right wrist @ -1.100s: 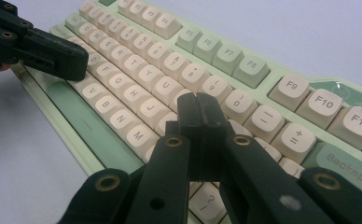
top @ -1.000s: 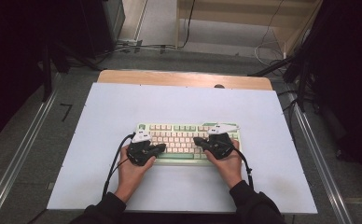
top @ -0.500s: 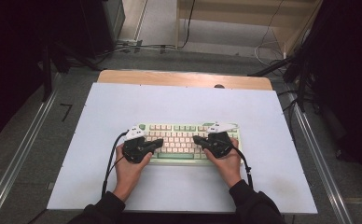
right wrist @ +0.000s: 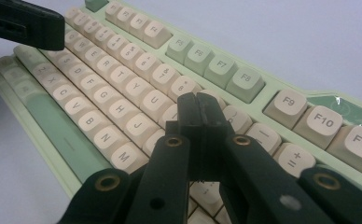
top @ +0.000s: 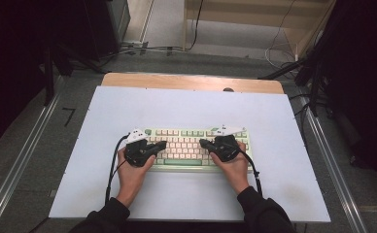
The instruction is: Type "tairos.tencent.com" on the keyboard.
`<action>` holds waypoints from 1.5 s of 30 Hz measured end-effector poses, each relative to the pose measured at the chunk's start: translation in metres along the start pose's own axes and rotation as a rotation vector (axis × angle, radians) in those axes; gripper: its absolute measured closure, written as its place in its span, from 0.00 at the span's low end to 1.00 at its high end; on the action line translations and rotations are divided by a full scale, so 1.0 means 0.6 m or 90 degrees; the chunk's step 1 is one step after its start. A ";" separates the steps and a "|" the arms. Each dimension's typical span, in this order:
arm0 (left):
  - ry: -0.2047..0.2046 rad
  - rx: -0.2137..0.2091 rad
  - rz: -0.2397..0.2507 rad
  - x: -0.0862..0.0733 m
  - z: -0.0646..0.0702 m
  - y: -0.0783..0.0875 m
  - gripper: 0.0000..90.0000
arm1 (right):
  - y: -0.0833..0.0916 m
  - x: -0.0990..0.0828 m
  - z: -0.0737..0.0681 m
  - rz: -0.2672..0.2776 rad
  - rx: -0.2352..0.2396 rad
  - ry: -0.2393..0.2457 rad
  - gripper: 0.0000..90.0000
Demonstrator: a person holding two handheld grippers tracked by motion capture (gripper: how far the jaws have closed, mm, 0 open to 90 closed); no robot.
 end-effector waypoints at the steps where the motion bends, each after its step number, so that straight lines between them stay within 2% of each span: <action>1: -0.001 0.000 -0.001 0.000 0.000 0.000 1.00 | -0.002 0.000 0.001 -0.001 -0.002 0.001 0.98; 11: -0.002 -0.006 -0.002 0.000 0.005 0.000 1.00 | -0.008 0.000 0.006 -0.005 -0.005 -0.007 0.98; 24: -0.002 -0.004 -0.001 0.001 0.004 0.001 1.00 | -0.017 -0.004 0.005 -0.020 -0.002 0.000 0.98; 34: -0.003 -0.004 -0.001 0.001 0.003 0.001 1.00 | -0.001 0.004 -0.003 0.003 0.010 -0.001 0.98; 45: -0.002 -0.001 -0.004 0.000 0.000 0.002 1.00 | 0.013 0.001 -0.016 0.007 0.025 0.012 0.98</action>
Point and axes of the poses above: each handheld gripper's, and its own axes: y roughly backward along the jaws, x roughly out of its top, z roughly to its right, the point moved 5 cm from there along -y, roughly forward along the jaws, and after that the axes turned 5 degrees about -z, right-handed, at the moved point
